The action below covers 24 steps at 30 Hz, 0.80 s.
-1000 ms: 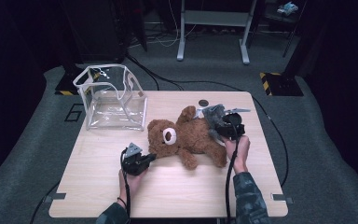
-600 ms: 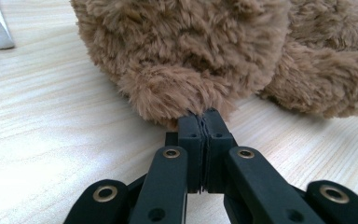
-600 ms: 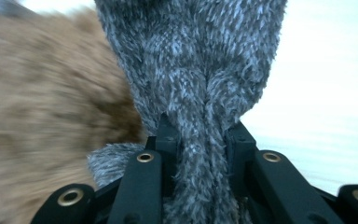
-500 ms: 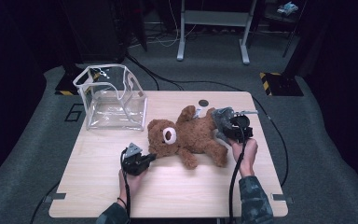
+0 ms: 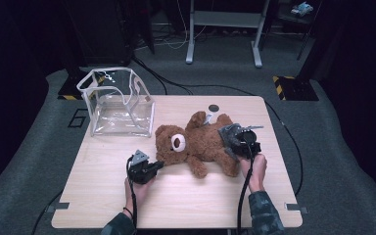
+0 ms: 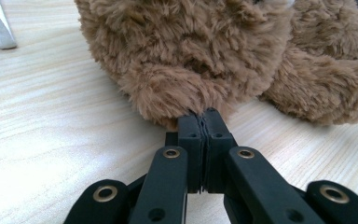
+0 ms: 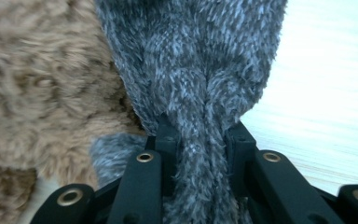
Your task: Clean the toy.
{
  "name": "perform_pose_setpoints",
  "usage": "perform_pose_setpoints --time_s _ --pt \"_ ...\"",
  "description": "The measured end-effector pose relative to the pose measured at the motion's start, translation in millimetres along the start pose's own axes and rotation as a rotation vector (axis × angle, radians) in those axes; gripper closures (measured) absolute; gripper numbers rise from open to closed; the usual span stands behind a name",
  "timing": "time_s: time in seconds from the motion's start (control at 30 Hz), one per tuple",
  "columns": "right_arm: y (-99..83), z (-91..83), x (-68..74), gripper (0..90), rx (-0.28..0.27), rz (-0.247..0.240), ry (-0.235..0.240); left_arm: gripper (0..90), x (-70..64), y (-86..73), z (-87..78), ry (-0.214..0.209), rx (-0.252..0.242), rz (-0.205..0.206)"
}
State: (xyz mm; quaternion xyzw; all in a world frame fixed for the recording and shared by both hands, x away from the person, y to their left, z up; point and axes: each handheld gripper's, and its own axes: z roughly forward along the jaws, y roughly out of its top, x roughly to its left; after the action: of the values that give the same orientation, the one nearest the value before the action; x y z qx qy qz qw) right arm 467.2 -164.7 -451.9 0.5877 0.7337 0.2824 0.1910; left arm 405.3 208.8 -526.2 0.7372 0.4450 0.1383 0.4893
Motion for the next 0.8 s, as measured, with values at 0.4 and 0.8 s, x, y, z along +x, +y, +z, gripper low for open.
perform_pose_setpoints --time_s 0.4,0.8 --pt "9.0 -24.8 68.7 72.2 -0.087 -0.168 0.126 88.3 0.0 -0.3 -0.5 0.001 -0.007 -0.001" --pt "2.7 -30.6 86.4 72.0 -0.097 -0.196 0.184 88.3 0.0 -0.4 -0.9 -0.001 -0.012 -0.002"
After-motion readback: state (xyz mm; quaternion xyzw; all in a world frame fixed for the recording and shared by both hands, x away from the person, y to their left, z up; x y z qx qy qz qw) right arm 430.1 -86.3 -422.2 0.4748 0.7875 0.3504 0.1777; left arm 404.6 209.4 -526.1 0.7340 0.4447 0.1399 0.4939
